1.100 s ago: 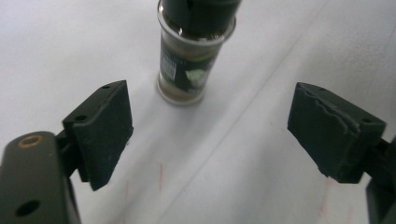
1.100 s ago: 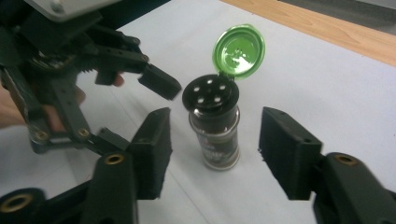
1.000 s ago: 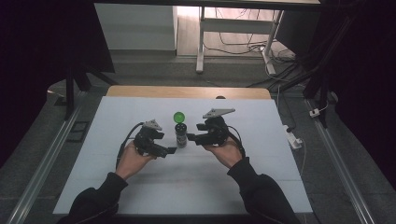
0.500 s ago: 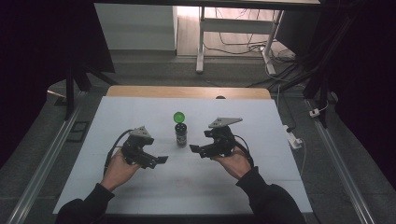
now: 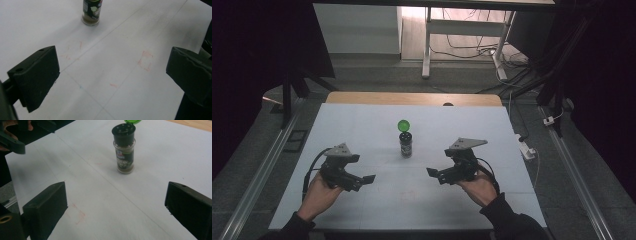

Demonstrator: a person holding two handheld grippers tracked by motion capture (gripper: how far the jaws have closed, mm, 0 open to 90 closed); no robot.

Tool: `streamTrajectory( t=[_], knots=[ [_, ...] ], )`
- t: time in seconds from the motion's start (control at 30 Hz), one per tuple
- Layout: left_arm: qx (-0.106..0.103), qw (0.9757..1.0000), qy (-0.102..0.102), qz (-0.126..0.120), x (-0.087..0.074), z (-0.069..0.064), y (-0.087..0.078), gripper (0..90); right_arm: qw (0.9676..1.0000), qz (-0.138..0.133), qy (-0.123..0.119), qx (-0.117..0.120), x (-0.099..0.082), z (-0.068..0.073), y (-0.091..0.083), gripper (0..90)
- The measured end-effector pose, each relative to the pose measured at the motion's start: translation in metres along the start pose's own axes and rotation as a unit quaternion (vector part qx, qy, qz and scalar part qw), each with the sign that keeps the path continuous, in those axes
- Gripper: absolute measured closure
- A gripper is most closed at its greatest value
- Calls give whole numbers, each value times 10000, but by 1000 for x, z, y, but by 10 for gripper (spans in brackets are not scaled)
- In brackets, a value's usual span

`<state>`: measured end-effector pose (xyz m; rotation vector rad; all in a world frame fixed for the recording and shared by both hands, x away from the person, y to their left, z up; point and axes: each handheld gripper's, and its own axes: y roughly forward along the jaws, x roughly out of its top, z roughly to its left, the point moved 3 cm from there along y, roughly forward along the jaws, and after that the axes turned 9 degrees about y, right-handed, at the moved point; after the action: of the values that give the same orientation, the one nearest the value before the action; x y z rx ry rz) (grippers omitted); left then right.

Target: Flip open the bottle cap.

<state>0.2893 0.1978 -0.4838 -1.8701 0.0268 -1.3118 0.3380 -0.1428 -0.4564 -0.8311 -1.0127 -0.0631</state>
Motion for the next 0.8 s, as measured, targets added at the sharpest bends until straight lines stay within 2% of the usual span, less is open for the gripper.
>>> streamTrajectory(
  t=[0.3, 0.47, 0.8],
  knots=[
    [190, 9996, -80, -180, -26, -10, -33, 0, 9994, -173, 215, -231, -25, -17, -38, 7],
    [334, 9992, -112, -202, -42, -13, -48, 0, 9983, -197, 318, -442, -41, -27, -57, 0],
    [652, 9964, -521, -166, -77, -15, -68, 0, 9932, -217, 614, -961, -77, -40, -90, 0]
  ],
)
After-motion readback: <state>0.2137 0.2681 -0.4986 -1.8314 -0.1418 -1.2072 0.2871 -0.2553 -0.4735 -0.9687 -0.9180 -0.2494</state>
